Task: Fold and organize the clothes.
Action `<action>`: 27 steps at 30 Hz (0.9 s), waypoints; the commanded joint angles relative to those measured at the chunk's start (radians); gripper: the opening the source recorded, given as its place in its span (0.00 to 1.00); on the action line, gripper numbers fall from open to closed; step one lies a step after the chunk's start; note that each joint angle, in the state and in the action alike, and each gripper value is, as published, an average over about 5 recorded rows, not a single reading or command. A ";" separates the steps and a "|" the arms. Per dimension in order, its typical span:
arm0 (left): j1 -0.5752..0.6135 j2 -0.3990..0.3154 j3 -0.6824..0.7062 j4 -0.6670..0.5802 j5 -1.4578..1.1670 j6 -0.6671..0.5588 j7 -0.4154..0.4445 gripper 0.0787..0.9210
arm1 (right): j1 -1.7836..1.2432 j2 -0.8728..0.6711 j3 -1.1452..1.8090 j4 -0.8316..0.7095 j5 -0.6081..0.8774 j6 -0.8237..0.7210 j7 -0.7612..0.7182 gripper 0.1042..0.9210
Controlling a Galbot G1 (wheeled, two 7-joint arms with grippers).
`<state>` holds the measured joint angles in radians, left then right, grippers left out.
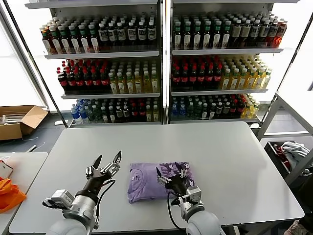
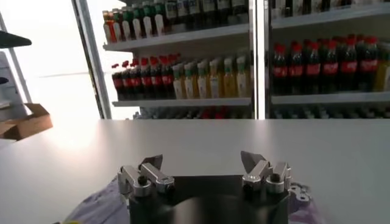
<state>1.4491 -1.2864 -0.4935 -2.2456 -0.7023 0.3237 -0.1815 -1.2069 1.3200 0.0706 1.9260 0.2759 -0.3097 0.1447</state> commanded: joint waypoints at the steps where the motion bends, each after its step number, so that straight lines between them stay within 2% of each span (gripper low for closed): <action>1: -0.001 0.003 -0.009 0.002 0.000 0.001 -0.001 0.88 | 0.075 0.095 -0.139 -0.158 -0.084 -0.034 0.011 0.88; 5: 0.007 0.004 -0.023 -0.002 -0.001 -0.001 0.001 0.88 | 0.078 0.090 -0.156 -0.220 -0.079 -0.093 0.000 0.88; 9: 0.013 0.001 -0.028 0.003 -0.002 -0.006 0.004 0.88 | 0.081 0.070 -0.156 -0.200 -0.057 -0.118 0.020 0.88; 19: 0.004 0.005 -0.022 -0.010 -0.004 -0.007 0.005 0.88 | 0.038 -0.067 0.013 0.183 -0.005 0.020 0.014 0.88; 27: 0.000 0.024 -0.051 -0.003 -0.008 -0.009 0.018 0.88 | -0.148 -0.144 0.305 0.308 -0.028 0.086 -0.032 0.88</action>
<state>1.4493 -1.2720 -0.5284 -2.2513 -0.7081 0.3162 -0.1705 -1.1939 1.2724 0.0828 2.0183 0.2543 -0.3025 0.1489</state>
